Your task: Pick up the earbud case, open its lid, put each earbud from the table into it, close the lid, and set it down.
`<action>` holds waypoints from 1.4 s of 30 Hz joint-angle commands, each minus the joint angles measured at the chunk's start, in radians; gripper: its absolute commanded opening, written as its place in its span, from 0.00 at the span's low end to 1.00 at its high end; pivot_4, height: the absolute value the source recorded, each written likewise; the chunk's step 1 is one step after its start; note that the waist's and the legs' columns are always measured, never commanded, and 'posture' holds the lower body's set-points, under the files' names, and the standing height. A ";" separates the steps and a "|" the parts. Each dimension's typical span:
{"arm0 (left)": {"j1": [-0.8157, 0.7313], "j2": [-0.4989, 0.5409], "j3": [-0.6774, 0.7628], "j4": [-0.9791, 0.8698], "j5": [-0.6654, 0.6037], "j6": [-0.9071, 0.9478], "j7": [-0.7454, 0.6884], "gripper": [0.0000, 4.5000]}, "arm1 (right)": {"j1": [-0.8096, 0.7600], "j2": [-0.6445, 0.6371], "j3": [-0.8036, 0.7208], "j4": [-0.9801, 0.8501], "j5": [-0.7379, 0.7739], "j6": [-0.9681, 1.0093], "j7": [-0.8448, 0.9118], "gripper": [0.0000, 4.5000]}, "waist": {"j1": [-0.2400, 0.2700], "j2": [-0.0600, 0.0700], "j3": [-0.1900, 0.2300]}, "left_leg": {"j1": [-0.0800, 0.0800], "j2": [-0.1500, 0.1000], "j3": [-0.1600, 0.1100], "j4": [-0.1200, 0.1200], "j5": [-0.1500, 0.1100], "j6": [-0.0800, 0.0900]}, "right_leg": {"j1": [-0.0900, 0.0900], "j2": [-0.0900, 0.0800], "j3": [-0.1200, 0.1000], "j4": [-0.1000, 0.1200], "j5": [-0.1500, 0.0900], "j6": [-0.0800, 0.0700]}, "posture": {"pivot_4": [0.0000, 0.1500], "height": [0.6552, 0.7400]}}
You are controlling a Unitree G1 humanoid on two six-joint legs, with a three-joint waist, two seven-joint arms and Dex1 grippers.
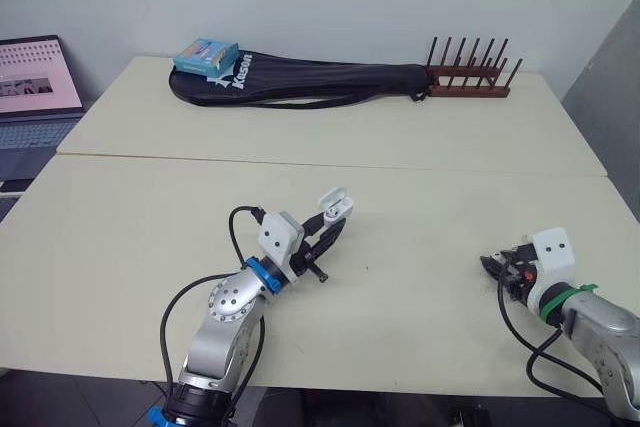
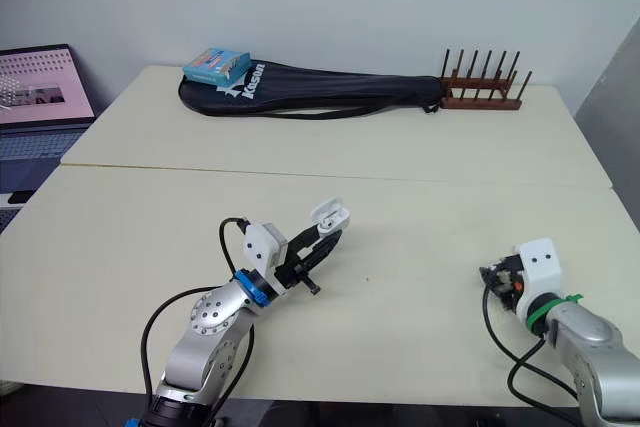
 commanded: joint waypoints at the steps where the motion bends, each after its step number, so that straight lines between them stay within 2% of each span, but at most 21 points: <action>1: 0.001 -0.002 -0.004 -0.048 -0.001 -0.008 0.005 0.17 | 0.004 -0.035 -0.023 -0.022 0.015 0.052 0.010 0.16 | 0.000 0.000 0.000 | 0.000 0.000 0.000 0.000 0.000 0.000 | 0.000 0.000 0.000 0.000 0.000 0.000 | 1.00 0.85; 2: 0.002 -0.002 -0.005 -0.050 -0.001 -0.007 0.006 0.17 | -0.001 -0.056 -0.023 -0.025 0.017 0.056 0.026 0.09 | 0.000 0.000 0.000 | 0.000 0.000 0.000 0.000 0.000 0.000 | 0.000 0.000 0.000 0.000 0.000 0.000 | 1.00 0.85; 6: 0.006 -0.001 -0.007 -0.054 0.001 -0.005 0.007 0.17 | -0.024 -0.186 -0.007 -0.021 0.041 0.036 0.157 0.09 | 0.000 0.000 0.000 | 0.000 0.000 0.000 0.000 0.000 0.000 | 0.000 0.000 0.000 0.000 0.000 0.000 | 1.00 0.85; 7: 0.008 -0.002 -0.008 -0.057 0.001 -0.004 0.008 0.17 | -0.023 -0.248 0.008 -0.014 0.045 -0.003 0.237 0.09 | -0.001 0.000 0.000 | 0.000 0.000 0.001 0.000 0.000 0.000 | -0.001 0.000 0.000 0.000 0.000 0.000 | 1.00 0.85; 11: 0.032 0.000 -0.014 -0.082 0.001 0.004 0.014 0.17 | 0.013 -0.481 0.070 0.070 -0.024 -0.288 0.550 0.09 | -0.001 0.000 0.000 | 0.000 -0.001 0.001 0.000 0.000 0.000 | -0.001 0.000 -0.001 0.000 0.000 0.000 | 1.00 0.85; 16: 0.069 -0.001 -0.022 -0.114 0.005 0.015 0.029 0.17 | 0.028 -0.632 0.139 0.255 -0.120 -0.714 0.831 0.09 | -0.001 -0.001 0.001 | 0.000 0.000 0.001 0.000 0.000 0.000 | 0.000 0.000 -0.001 -0.001 0.000 0.000 | 1.00 0.85; 19: 0.088 0.000 -0.028 -0.129 0.008 0.016 0.034 0.17 | -0.004 -0.666 0.187 0.369 -0.143 -0.926 0.966 0.09 | -0.001 -0.001 0.001 | 0.001 0.000 0.002 0.000 0.000 0.000 | 0.000 0.000 -0.001 -0.001 0.000 0.000 | 1.00 0.85; 23: 0.094 0.001 -0.028 -0.137 0.009 0.019 0.039 0.17 | -0.081 -0.672 0.257 0.477 -0.157 -1.054 1.084 0.09 | -0.002 -0.001 0.001 | 0.007 0.000 0.001 0.000 0.000 0.000 | 0.006 0.000 0.000 -0.002 0.000 0.000 | 1.00 0.85; 28: 0.096 0.007 -0.028 -0.143 0.008 0.021 0.043 0.17 | -0.212 -0.643 0.358 0.569 -0.218 -1.123 1.143 0.09 | -0.005 -0.001 0.001 | 0.010 0.000 0.002 0.000 0.000 0.000 | 0.009 0.000 0.000 -0.002 0.000 0.000 | 1.00 0.85; 37: 0.106 0.015 -0.028 -0.164 0.007 0.032 0.048 0.17 | -0.284 -0.619 0.448 0.649 -0.247 -1.213 1.179 0.09 | -0.003 -0.001 0.001 | 0.011 0.001 0.001 0.000 0.000 0.000 | 0.010 -0.001 0.001 -0.002 0.000 0.000 | 1.00 0.85; 42: 0.106 0.016 -0.029 -0.169 0.006 0.043 0.048 0.17 | -0.297 -0.598 0.451 0.666 -0.262 -1.273 1.144 0.48 | -0.003 -0.001 0.001 | 0.015 0.001 0.001 0.000 0.000 0.000 | 0.014 -0.001 0.002 -0.002 0.000 0.000 | 1.00 0.85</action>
